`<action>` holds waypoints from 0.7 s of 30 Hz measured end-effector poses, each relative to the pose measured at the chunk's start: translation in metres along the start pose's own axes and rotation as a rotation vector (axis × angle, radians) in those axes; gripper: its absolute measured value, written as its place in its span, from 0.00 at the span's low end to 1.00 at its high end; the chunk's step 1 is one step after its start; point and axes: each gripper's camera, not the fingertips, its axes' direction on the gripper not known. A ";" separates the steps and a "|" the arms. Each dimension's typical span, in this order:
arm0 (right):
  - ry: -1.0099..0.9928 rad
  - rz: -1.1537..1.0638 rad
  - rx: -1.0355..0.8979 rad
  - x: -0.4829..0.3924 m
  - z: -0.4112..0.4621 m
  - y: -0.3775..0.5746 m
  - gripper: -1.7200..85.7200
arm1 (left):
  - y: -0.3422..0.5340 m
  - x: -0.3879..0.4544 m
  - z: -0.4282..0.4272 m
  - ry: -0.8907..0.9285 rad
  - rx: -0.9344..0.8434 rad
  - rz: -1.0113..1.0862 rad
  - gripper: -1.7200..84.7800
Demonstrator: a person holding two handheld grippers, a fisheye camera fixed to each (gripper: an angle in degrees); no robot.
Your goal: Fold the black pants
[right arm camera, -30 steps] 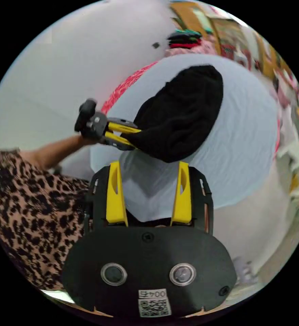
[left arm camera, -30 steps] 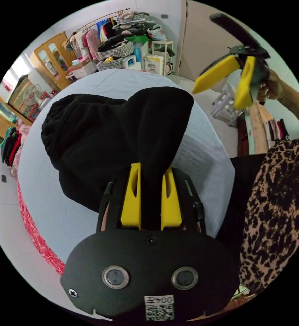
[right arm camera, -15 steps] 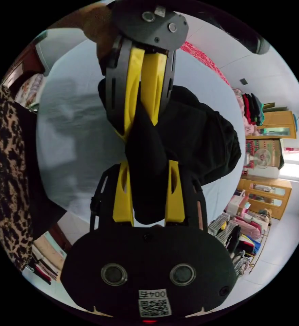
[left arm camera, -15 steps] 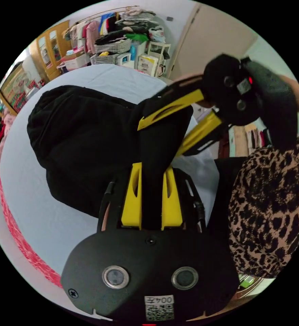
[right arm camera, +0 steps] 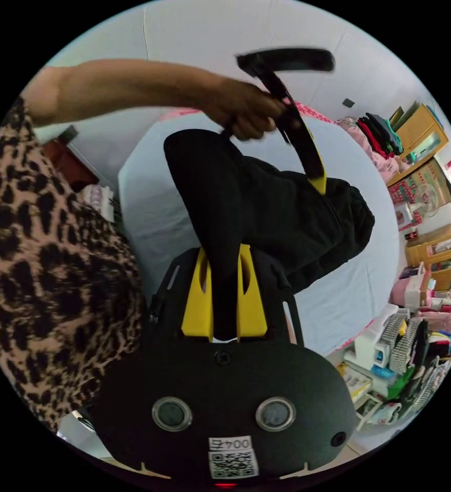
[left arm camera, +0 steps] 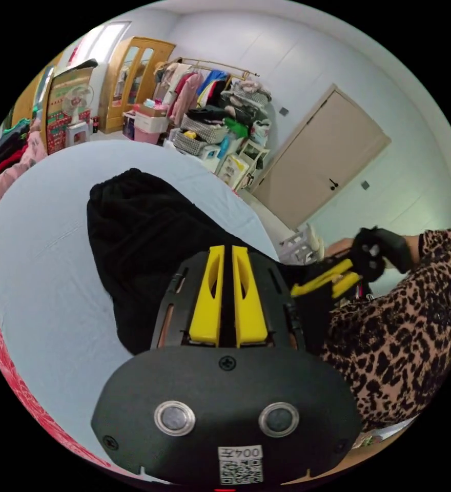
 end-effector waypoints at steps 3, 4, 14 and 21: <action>-0.109 0.032 0.026 -0.016 -0.032 0.019 0.11 | -0.020 -0.007 0.061 0.015 -0.189 -0.008 0.04; -0.127 0.039 0.029 -0.019 -0.038 0.023 0.11 | -0.017 -0.009 0.092 0.008 -0.287 -0.022 0.03; -0.205 0.091 -0.013 0.040 -0.076 0.022 0.11 | 0.048 -0.044 0.091 0.221 -0.275 -0.169 0.02; -0.250 0.065 -0.082 0.174 -0.069 -0.036 0.11 | 0.145 -0.093 0.042 0.294 -0.181 -0.424 0.02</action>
